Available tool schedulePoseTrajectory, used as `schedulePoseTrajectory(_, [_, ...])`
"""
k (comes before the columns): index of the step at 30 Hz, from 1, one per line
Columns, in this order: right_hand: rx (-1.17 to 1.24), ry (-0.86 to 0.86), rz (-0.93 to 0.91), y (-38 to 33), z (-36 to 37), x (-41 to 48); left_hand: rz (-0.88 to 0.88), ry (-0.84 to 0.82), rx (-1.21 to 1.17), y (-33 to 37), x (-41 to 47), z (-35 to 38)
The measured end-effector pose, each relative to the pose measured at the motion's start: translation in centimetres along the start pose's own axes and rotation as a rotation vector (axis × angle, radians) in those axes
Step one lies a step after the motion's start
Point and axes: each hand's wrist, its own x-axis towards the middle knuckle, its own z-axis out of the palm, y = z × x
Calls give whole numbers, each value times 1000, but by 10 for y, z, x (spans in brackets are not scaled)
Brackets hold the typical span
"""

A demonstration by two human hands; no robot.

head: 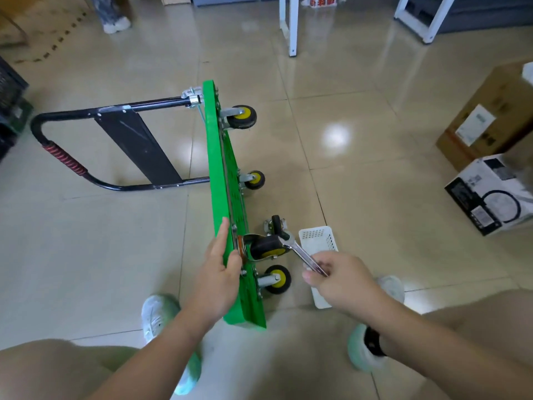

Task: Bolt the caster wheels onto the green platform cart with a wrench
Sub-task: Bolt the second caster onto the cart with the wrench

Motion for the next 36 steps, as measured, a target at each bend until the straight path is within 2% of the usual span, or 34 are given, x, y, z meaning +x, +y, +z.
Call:
schedulePoseTrajectory(7, [-190, -102, -175, -30, -44, 68, -6, -17, -6, -9, 13, -8])
schedulePoseTrajectory(15, [-422, -311, -376, -50, -31, 153, -53, 15, -98, 5, 58, -24])
schedulePoseTrajectory(24, [-494, -514, -388, -48, -3, 196, -79, 7, -175, -3, 92, -26])
schedulePoseTrajectory(32, [-403, -647, -308, -65, -1, 204, -86, -28, -212, -4, 98, -27])
schedulePoseTrajectory(36, [-439, -688, -254, -66, -1, 200, -110, -44, -243, -2, 100, -28])
